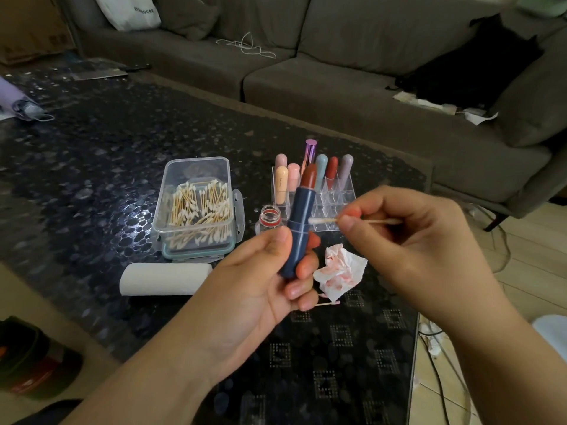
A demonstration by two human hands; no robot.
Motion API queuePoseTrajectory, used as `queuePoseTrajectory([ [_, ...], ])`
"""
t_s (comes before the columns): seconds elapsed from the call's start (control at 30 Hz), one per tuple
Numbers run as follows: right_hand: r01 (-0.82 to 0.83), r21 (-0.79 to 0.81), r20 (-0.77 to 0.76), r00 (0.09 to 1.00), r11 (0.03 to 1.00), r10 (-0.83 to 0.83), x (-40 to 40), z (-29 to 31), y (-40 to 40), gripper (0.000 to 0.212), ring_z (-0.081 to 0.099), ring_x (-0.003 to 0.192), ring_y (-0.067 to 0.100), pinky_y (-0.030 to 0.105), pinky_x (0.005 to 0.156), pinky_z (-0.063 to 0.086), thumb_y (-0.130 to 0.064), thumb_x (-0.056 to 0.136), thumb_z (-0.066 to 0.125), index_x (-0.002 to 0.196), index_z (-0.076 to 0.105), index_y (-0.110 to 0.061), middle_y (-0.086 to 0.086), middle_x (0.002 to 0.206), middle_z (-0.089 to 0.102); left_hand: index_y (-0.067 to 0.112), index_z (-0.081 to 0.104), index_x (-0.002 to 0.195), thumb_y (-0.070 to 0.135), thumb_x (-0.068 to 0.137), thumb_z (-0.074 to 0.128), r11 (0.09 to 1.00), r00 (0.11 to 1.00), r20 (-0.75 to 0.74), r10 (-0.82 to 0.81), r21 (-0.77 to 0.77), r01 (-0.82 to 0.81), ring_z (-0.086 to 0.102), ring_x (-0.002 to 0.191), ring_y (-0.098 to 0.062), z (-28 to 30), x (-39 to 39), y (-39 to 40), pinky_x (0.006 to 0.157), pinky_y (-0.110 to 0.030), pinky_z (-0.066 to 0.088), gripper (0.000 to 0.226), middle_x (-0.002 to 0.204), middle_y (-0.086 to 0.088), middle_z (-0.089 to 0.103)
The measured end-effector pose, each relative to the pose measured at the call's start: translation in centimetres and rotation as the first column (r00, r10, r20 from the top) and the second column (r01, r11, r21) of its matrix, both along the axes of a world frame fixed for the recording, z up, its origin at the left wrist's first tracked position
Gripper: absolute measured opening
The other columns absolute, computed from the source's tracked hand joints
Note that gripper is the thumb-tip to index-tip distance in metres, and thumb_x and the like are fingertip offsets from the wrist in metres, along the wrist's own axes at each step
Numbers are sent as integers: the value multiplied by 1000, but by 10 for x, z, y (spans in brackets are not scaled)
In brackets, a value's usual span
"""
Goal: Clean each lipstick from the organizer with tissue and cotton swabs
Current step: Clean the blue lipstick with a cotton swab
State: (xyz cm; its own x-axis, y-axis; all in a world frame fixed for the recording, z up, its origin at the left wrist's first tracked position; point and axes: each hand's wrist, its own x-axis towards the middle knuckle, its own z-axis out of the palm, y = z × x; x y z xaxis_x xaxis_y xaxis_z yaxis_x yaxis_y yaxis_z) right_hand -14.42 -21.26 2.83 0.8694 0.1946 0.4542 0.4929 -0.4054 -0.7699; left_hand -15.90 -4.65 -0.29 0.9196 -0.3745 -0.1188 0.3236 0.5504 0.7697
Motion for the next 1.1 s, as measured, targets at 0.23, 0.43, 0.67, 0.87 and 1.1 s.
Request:
queuePoseTrajectory([
  [0.23, 23, 19, 21, 1000, 1000, -23, 1, 0, 1, 6, 49, 51, 24, 24, 48, 41, -22, 82, 65, 77, 68, -22, 12, 62, 60, 3, 61, 95, 30, 87, 53, 1000, 1000, 10, 12, 24, -12, 37, 54, -11, 0, -2, 0, 49, -22, 41, 29, 64, -3, 48],
  [0.43, 57, 46, 11, 998, 997, -57, 1, 1, 1, 7, 53, 56, 24, 25, 51, 45, -23, 85, 67, 78, 67, -22, 9, 66, 62, 3, 60, 95, 28, 87, 46, 999, 1000, 12, 9, 50, -9, 36, 54, -11, 2, -3, -1, 49, -22, 41, 30, 64, -3, 47],
  [0.67, -9, 29, -3, 1000, 1000, 9, 0, 0, 2, 7, 49, 49, 23, 27, 47, 43, -22, 82, 65, 76, 67, -19, 11, 59, 58, 4, 61, 95, 29, 82, 49, 999, 1000, 13, 13, 43, -13, 36, 53, -12, 1, -3, -2, 49, -22, 41, 30, 64, -4, 48],
  [0.87, -9, -34, 11, 1000, 999, 9, -1, 1, 1, 8, 48, 47, 21, 20, 45, 39, -22, 83, 65, 75, 67, -20, 10, 57, 57, 5, 61, 96, 29, 81, 49, 996, 999, 31, 38, 81, -40, 37, 54, -11, 1, -3, -3, 49, -22, 41, 30, 64, -3, 49],
  [1.1, 2, -11, 13, 1000, 1000, -2, 0, 0, -1, 8, 50, 48, 21, 24, 46, 40, -23, 82, 64, 76, 67, -20, 10, 59, 60, 5, 61, 91, 27, 89, 57, 993, 997, 51, 63, 95, -68, 39, 55, -12, -2, -3, -3, 51, -23, 42, 22, 65, -3, 51],
])
